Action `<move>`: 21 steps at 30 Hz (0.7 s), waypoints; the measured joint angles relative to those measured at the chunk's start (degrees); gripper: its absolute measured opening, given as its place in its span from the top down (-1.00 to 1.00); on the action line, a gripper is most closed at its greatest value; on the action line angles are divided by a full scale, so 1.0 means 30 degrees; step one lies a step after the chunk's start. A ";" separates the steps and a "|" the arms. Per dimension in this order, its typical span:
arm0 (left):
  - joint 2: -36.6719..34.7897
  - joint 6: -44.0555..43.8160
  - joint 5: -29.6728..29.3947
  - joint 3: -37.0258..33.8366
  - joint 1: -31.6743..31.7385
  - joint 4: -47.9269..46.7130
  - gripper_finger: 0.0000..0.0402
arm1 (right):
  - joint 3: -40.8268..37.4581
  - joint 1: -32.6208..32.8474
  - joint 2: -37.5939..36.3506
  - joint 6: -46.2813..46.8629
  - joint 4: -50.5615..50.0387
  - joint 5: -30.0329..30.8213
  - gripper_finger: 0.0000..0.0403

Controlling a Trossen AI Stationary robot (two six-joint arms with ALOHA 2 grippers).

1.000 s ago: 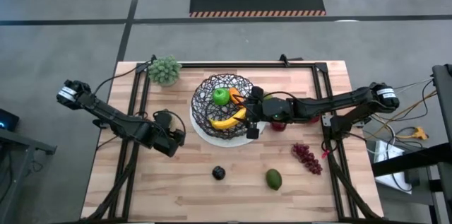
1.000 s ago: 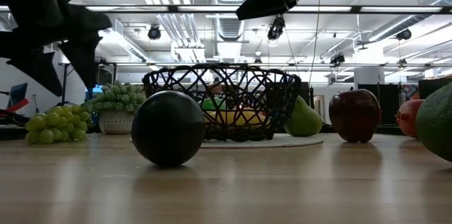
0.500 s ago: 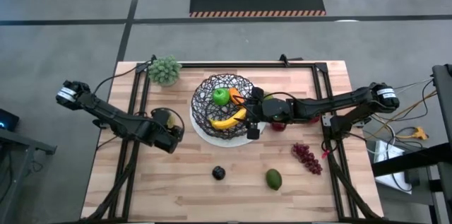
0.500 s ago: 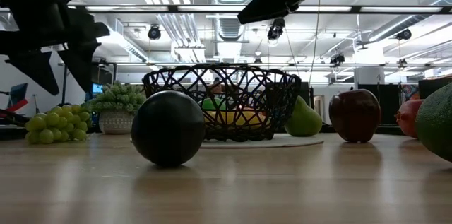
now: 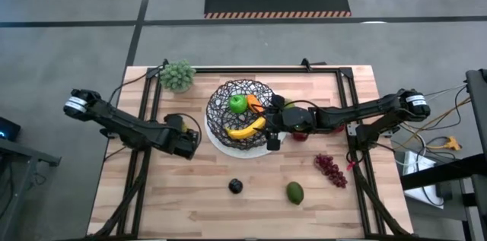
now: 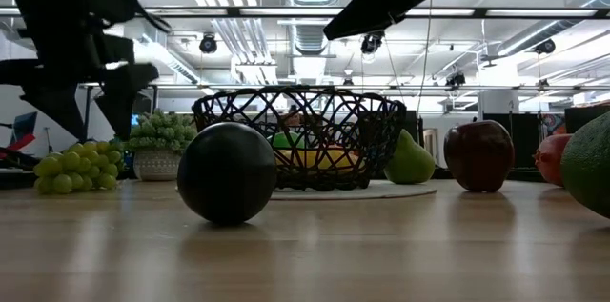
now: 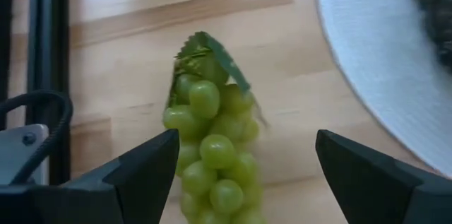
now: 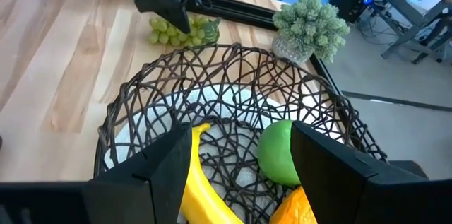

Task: Build produce basket
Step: Put the green grapes into the wire basket

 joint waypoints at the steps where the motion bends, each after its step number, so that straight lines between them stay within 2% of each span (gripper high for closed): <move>1: 0.0274 0.0000 -0.0016 -0.0085 0.0105 0.0021 -0.57 | -0.0007 0.0000 0.0007 -0.0048 0.0000 0.0000 -0.12; 10: 0.2960 -0.0518 0.0026 -0.0145 0.0525 0.0897 -0.57 | -0.0036 -0.0007 0.0007 -0.0008 0.0000 -0.0007 -0.12; 15: 0.3786 -0.0503 0.0674 -0.0142 0.0525 0.1143 -0.56 | -0.0051 -0.0007 0.0003 0.0077 0.0000 -0.0007 -0.12; 21: 0.3992 -0.0503 0.0880 -0.0145 0.0525 0.1073 -0.36 | -0.0051 -0.0007 0.0007 0.0101 0.0000 -0.0007 -0.12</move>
